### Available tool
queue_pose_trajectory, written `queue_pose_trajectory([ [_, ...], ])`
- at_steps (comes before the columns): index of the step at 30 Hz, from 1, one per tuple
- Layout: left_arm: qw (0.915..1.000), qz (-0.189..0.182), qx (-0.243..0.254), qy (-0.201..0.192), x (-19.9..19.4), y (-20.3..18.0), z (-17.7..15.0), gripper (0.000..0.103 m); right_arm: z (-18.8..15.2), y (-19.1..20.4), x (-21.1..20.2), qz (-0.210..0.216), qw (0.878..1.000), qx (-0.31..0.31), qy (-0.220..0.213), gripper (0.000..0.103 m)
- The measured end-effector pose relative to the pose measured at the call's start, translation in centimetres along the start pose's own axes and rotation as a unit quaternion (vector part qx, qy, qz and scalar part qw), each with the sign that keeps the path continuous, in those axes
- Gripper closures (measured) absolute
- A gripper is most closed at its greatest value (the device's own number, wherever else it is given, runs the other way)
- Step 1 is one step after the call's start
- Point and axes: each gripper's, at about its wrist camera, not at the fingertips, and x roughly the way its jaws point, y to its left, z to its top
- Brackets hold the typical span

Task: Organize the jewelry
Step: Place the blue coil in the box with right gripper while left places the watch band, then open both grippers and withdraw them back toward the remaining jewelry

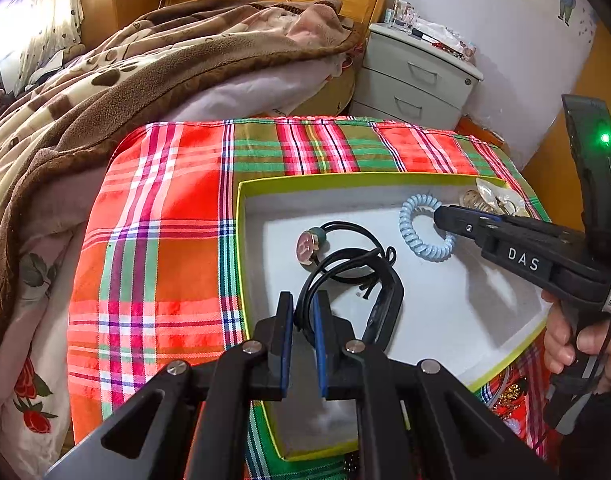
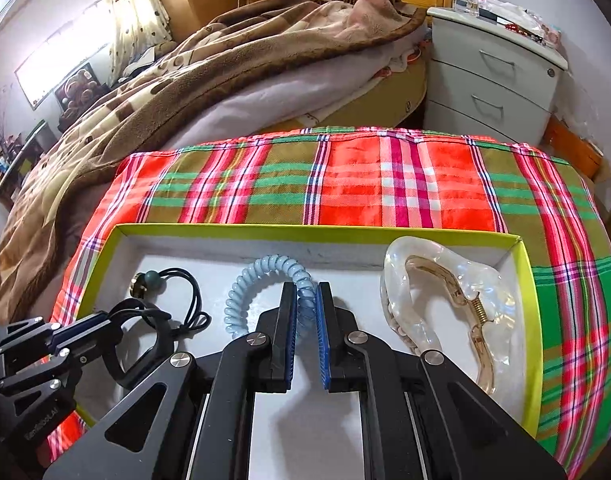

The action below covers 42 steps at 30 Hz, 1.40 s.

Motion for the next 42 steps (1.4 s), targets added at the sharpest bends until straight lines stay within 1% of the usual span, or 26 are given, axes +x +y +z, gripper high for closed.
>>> queue_pose_trajectory([
  [2, 1.0000, -0.003, -0.007, 0.002, 0.0, 0.2, 0.1, 0.092, 0.0, 0.0, 0.0, 0.000, 1.000, -0.001, 0.000, 0.093],
  [8, 1.0000, 0.000, -0.006, 0.004, 0.1, 0.1, 0.1, 0.091, 0.1, -0.1, 0.0, -0.003, 1.000, 0.003, -0.003, 0.091],
  [15, 1.0000, -0.008, 0.000, 0.001, -0.3, -0.4, 0.1, 0.077, -0.1, -0.2, -0.7, 0.004, 1.000, 0.007, -0.009, 0.088],
  [17, 0.9999, -0.012, -0.002, -0.006, -0.8, -0.4, 0.1, 0.073, -0.2, -0.3, -1.3, 0.007, 1.000, 0.008, -0.015, 0.082],
  [19, 0.9997, -0.020, -0.003, -0.015, -1.6, -0.3, 0.0, 0.066, -0.4, -0.3, -2.2, 0.010, 1.000, 0.008, -0.024, 0.079],
  [23, 0.9993, -0.018, -0.008, -0.033, -3.6, 0.2, -0.7, 0.065, -1.1, -0.4, -4.5, 0.020, 0.999, 0.012, -0.045, 0.078],
  [28, 0.9985, -0.024, -0.017, -0.046, -6.0, 0.9, -2.5, 0.065, -3.5, -0.6, -7.7, 0.032, 0.997, 0.013, -0.070, 0.077],
  [31, 0.9982, -0.026, -0.021, -0.049, -7.0, 1.2, -3.8, 0.065, -5.2, -0.5, -8.9, 0.027, 0.997, 0.012, -0.074, 0.077],
  [40, 0.9973, -0.039, -0.032, -0.053, -8.9, 1.4, -7.6, 0.065, -11.8, -0.5, -11.5, 0.020, 0.998, 0.013, -0.066, 0.077],
  [42, 0.9969, -0.047, -0.035, -0.052, -8.9, 1.4, -8.2, 0.065, -13.1, -0.5, -11.7, 0.020, 0.998, 0.012, -0.062, 0.077],
])
